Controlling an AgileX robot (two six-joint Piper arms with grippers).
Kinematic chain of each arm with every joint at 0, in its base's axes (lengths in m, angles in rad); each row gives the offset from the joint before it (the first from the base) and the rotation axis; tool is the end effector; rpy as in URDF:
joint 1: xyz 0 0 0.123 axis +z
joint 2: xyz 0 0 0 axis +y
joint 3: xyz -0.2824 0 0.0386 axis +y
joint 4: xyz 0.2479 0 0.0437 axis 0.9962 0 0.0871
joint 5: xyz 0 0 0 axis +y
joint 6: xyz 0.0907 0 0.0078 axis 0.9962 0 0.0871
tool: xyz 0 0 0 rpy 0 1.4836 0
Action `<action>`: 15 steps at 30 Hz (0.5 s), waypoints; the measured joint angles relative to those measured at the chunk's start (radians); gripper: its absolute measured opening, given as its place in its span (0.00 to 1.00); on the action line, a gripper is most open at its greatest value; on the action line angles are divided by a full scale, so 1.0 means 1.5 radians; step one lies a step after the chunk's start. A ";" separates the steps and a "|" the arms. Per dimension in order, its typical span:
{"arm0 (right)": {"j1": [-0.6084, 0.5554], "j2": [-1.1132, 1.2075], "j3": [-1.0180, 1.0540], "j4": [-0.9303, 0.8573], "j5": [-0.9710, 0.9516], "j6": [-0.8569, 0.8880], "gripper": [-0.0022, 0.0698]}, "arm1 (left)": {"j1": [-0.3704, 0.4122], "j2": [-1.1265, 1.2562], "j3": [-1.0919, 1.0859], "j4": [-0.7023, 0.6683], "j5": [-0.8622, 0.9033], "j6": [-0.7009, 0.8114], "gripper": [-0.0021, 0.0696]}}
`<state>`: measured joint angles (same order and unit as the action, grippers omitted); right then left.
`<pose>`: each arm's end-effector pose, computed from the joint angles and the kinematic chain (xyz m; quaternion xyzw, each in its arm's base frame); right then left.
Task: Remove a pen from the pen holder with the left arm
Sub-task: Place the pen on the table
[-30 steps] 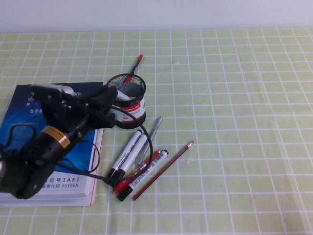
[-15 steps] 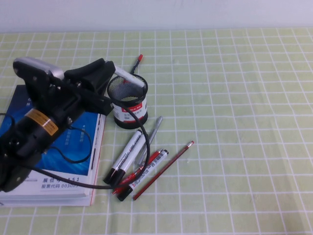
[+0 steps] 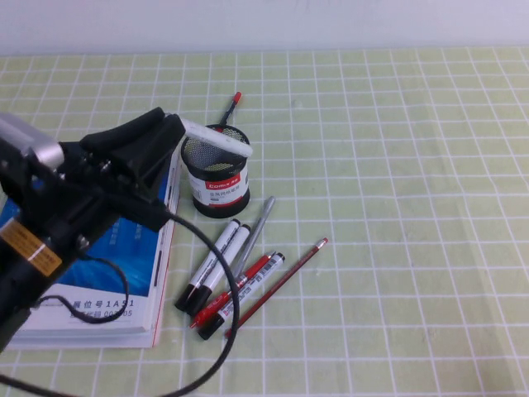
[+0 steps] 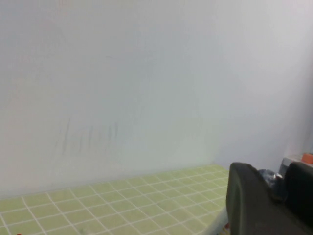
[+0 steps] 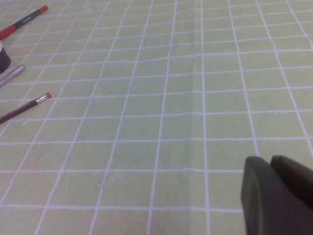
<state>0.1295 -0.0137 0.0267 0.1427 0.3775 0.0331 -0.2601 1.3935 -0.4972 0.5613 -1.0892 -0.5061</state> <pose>0.0513 0.0115 0.1712 -0.0009 0.8047 0.1082 0.5838 0.2361 -0.1072 0.2580 0.2003 0.6071 -0.3288 0.6951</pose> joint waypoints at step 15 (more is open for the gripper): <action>0.000 0.000 0.000 0.000 0.000 0.000 0.01 | 0.000 -0.064 0.069 0.159 -0.035 -0.111 0.17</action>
<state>0.1295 -0.0137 0.0267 0.1427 0.3775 0.0331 -0.2601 1.2973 -0.3939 0.8000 -1.1414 -0.6733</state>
